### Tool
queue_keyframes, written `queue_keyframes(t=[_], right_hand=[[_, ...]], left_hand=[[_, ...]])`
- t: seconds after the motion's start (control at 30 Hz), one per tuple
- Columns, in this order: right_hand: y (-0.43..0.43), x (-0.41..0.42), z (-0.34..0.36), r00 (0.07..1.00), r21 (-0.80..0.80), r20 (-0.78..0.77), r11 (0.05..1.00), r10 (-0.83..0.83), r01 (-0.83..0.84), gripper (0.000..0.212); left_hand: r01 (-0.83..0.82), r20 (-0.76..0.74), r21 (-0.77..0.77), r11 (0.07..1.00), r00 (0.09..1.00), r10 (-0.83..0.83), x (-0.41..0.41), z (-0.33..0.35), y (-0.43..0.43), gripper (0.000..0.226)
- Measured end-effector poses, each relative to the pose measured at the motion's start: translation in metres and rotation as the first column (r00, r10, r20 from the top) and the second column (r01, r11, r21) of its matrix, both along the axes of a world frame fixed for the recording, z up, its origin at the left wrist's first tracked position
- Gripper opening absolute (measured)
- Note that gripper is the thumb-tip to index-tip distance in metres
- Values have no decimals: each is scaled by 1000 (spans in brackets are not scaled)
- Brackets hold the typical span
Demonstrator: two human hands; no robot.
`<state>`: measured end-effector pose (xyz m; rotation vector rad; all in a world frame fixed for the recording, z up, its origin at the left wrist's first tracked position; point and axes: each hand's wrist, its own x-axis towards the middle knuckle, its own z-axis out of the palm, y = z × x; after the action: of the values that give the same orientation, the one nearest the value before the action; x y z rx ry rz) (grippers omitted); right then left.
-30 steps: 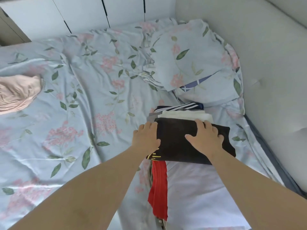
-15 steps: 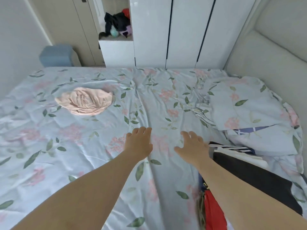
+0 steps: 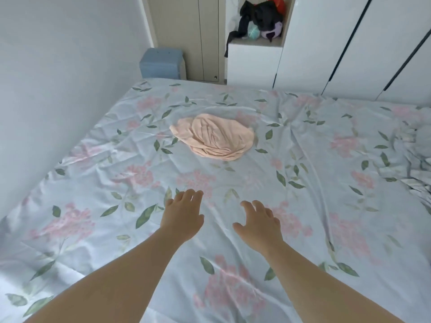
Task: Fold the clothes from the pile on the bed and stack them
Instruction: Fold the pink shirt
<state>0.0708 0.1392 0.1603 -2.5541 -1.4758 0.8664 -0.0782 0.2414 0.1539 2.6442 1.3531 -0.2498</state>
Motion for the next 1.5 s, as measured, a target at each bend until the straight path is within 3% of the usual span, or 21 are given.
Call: queue_keyframes(t=[0.27, 0.4, 0.5, 0.6, 0.8, 0.97, 1.27, 1.5], right_hand=[[90, -4, -113, 999, -73, 36, 997, 34, -31, 57], [138, 2, -179, 998, 0, 55, 1000, 17, -17, 57], [162, 3, -228, 996, 57, 87, 998, 31, -36, 60], [185, 17, -265, 987, 156, 158, 987, 22, -47, 62], [259, 61, -292, 947, 353, 318, 933, -49, -70, 64], [319, 88, -301, 903, 371, 430, 916, -25, -151, 64], [348, 102, -293, 938, 484, 304, 875, -167, -1, 30], [251, 63, -278, 975, 359, 215, 933, -63, -19, 24]], left_hand=[[-40, 47, -11, 999, 998, 40, -29, -123, 81, 55], [-60, 60, -57, 997, 996, 64, -20, -197, 119, 57], [-125, -29, -106, 986, 992, 123, -11, -256, 131, 63], [-150, 16, 17, 989, 989, 150, -14, -293, 128, 70], [-138, 234, 193, 971, 968, 92, -17, -311, 128, 59], [-144, 290, 269, 952, 955, 62, -20, -318, 129, 53], [-158, 328, 293, 943, 943, 56, -19, -319, 129, 53], [-163, 299, 197, 967, 949, 99, -20, -309, 129, 57]])
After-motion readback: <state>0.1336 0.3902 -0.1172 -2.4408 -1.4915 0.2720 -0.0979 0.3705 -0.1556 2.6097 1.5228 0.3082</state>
